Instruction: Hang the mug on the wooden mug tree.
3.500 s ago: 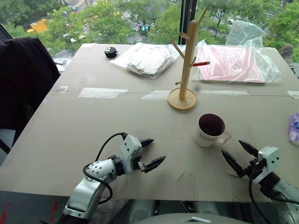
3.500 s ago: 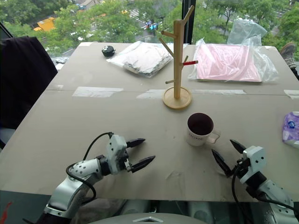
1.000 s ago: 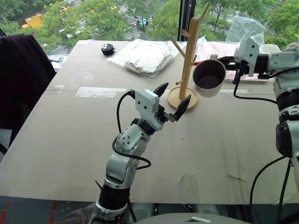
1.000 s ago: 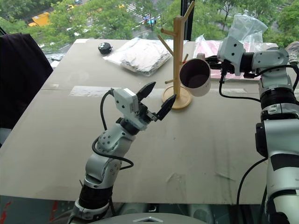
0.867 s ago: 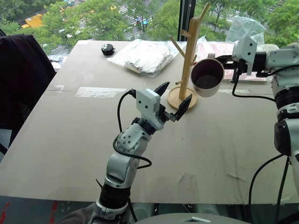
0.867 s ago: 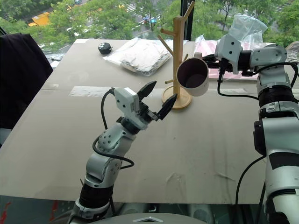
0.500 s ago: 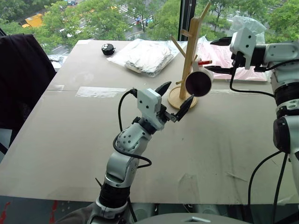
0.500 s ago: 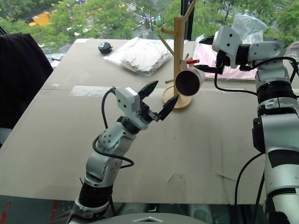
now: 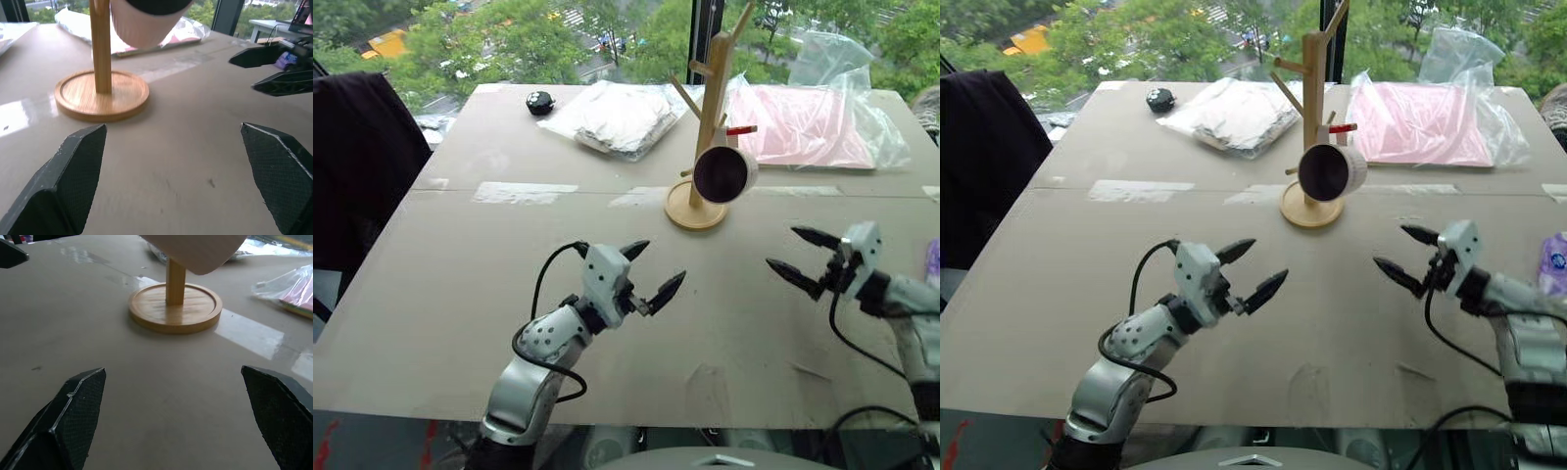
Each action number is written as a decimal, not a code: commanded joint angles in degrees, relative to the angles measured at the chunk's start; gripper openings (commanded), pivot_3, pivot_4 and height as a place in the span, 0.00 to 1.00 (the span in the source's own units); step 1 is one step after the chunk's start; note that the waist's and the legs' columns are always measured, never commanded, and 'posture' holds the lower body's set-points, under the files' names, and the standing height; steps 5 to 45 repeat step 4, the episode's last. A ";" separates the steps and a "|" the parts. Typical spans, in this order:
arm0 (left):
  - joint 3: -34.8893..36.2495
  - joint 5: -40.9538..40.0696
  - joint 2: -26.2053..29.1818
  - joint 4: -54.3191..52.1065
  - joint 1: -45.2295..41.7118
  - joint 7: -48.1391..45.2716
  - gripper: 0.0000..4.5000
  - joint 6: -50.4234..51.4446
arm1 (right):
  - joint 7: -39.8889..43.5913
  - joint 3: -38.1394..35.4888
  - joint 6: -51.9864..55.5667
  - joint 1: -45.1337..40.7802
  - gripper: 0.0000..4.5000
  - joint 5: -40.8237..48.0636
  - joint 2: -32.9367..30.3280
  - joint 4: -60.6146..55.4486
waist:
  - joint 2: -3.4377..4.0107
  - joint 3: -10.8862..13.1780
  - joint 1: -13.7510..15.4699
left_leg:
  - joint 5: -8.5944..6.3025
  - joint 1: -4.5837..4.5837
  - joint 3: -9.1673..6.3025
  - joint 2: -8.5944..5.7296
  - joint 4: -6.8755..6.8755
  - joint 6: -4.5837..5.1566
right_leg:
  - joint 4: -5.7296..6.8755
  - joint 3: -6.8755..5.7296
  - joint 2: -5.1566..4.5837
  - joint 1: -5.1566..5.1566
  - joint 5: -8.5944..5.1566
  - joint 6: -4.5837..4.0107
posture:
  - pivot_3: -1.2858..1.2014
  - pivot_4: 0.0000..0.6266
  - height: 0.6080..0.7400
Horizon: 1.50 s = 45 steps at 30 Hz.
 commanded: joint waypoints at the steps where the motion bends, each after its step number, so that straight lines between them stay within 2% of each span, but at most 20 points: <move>1: 0.86 -0.01 1.52 -1.98 1.62 -0.89 1.00 -0.19 | -4.96 -3.26 1.55 4.82 0.99 1.32 1.17 -7.48 | -0.03 0.08 -0.20 | 0.01 0.09 0.17 -0.02 0.05 0.02 | -0.01 0.02 0.12 0.05 0.00 -0.01 | 0.52 0.24 1.00; 4: 1.55 -0.28 2.15 0.05 3.52 -1.99 1.00 -1.36 | -5.53 -2.57 -1.52 11.31 0.99 -1.18 2.66 -7.51 | -0.21 0.11 -0.41 | 0.01 0.52 0.23 -0.03 0.26 0.02 | -0.01 0.06 0.17 0.48 -0.11 0.21 | 0.52 0.24 1.00; 45: 1.55 -0.28 2.15 0.05 3.52 -1.99 1.00 -1.36 | -5.53 -2.57 -1.52 11.31 0.99 -1.18 2.66 -7.51 | -0.21 0.11 -0.41 | 0.01 0.52 0.23 -0.03 0.26 0.02 | -0.01 0.06 0.17 0.48 -0.11 0.21 | 0.52 0.24 1.00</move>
